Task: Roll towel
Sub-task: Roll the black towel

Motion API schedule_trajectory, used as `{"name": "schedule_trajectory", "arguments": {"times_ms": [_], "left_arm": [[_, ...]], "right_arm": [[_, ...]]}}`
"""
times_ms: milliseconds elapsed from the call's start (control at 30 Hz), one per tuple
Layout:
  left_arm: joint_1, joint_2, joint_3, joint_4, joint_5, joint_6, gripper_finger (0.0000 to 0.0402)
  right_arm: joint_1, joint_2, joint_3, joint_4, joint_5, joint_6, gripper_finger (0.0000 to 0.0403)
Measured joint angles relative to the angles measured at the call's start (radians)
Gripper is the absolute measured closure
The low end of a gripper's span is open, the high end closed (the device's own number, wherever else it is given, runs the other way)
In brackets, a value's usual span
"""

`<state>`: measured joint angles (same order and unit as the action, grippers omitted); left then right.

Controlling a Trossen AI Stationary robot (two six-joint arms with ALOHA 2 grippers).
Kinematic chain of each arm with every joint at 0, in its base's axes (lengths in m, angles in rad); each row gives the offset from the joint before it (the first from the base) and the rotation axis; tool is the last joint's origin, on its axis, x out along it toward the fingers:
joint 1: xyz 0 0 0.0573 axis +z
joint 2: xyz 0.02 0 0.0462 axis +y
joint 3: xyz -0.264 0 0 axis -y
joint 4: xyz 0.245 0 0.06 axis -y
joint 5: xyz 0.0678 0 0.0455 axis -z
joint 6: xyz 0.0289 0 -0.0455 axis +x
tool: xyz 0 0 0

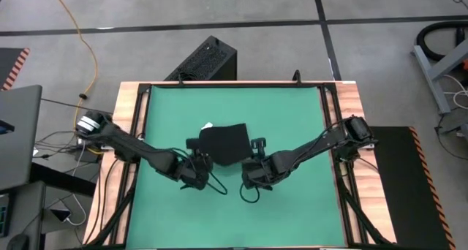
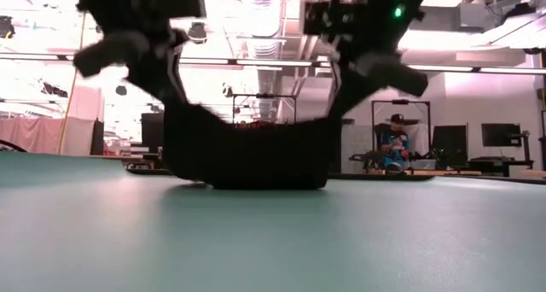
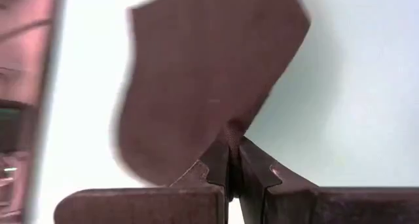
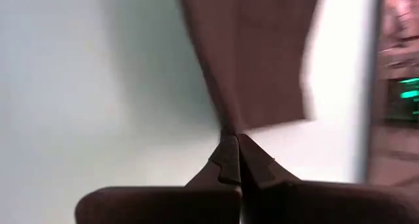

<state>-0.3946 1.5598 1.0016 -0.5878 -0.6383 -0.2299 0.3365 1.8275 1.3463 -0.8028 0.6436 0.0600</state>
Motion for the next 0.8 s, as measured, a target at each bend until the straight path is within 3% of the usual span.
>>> {"name": "schedule_trajectory", "arguments": {"times_ms": [133, 400, 567, 800], "left_arm": [[0.02, -0.088, 0.014, -0.083, -0.103, 0.061, 0.0401], [0.217, -0.182, 0.006, -0.125, -0.134, 0.318, 0.0401], [0.387, -0.194, 0.007, -0.053, -0.134, 0.553, 0.0401], [0.569, -0.205, 0.007, 0.153, -0.115, 0.843, 0.0401]], "right_arm": [[-0.01, 0.0, 0.068, -0.085, 0.08, -0.039, 0.0402], [-0.128, -0.024, 0.117, -0.138, 0.228, -0.17, 0.0402], [-0.224, -0.081, 0.12, -0.085, 0.339, -0.276, 0.0402], [-0.337, -0.206, 0.121, 0.041, 0.306, -0.374, 0.0403]]}}
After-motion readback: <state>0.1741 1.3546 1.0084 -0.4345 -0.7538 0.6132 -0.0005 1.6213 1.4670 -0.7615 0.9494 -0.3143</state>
